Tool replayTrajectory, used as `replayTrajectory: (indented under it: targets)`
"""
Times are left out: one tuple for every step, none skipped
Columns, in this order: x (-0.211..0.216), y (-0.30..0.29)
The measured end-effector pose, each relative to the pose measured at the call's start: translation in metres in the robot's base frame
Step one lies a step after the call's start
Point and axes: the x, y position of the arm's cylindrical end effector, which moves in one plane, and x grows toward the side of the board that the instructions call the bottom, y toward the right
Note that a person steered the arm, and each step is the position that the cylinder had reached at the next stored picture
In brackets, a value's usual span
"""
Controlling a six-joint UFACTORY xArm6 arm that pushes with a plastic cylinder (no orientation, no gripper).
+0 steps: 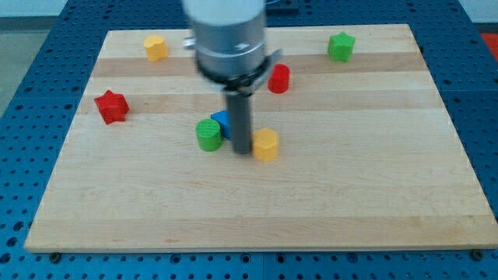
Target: Move the yellow hexagon to the center right
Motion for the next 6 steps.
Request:
replayTrajectory:
  targets:
    - [-0.043, 0.066]
    - [-0.044, 0.070]
    - [-0.014, 0.004]
    - [0.008, 0.011]
    - [0.005, 0.064]
    - [0.021, 0.060]
